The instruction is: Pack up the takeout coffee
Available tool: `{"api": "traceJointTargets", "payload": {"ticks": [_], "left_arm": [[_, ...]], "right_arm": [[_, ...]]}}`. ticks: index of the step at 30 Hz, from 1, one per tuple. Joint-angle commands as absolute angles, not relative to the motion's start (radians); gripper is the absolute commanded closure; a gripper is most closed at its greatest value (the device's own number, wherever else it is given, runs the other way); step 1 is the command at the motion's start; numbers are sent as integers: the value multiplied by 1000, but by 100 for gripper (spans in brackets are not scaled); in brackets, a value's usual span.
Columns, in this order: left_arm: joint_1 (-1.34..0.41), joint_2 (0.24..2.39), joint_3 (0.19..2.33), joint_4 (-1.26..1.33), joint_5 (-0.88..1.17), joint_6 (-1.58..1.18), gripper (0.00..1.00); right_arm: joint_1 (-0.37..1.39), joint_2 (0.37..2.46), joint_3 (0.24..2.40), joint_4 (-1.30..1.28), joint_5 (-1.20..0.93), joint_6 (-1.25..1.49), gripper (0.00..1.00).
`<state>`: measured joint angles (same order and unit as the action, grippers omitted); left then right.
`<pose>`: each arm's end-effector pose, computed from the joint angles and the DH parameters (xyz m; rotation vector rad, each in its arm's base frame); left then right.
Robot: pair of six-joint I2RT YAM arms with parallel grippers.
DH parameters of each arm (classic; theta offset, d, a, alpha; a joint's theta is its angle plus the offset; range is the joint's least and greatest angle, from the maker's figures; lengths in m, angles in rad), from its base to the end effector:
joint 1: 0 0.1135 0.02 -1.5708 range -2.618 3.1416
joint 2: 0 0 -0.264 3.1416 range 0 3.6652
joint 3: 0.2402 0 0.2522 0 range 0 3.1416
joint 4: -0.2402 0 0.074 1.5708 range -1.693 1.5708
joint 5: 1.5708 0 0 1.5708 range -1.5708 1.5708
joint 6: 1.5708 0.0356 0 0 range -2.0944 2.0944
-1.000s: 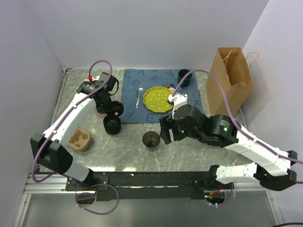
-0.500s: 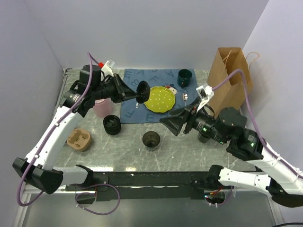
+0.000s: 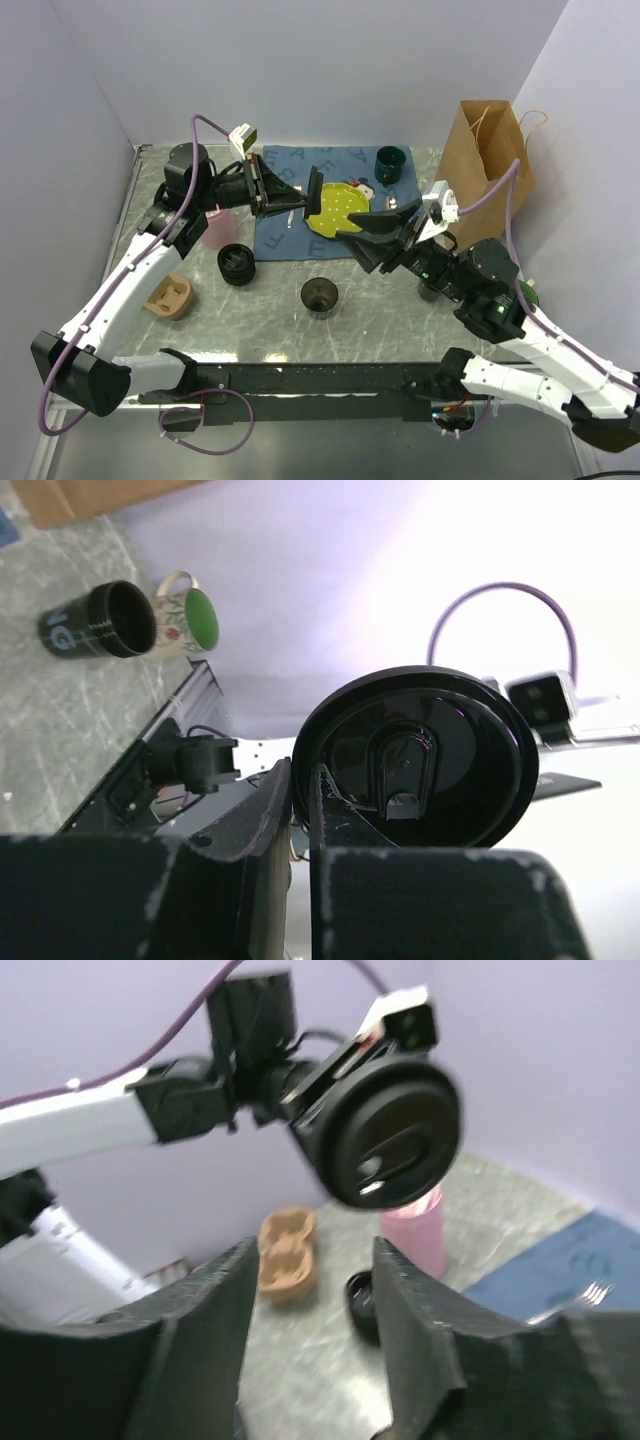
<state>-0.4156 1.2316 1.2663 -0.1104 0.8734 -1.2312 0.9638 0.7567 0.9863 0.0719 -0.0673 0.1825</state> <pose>0.2373 -0.1346 0.4236 0.0012 2.0336 -1.8612 0.0879 0.1307 0.4414 -0.5660 1.2139 1.0233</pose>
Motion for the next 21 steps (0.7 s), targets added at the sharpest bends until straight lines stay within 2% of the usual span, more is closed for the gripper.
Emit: {"api": "traceJointTargets", "payload": {"ticks": [1,12,21], "left_arm": [[-423,1195,1259,29,939,-1293,89],[-437,1204,1253,54,954,-1301,88],[-442,1210,1250,44,960,-1292,87]], "right_arm": [[841,787,931,302,-217,153,48],[801,894,997,333,-500,58,45],[802,902,994,403,-465,54,50]]}}
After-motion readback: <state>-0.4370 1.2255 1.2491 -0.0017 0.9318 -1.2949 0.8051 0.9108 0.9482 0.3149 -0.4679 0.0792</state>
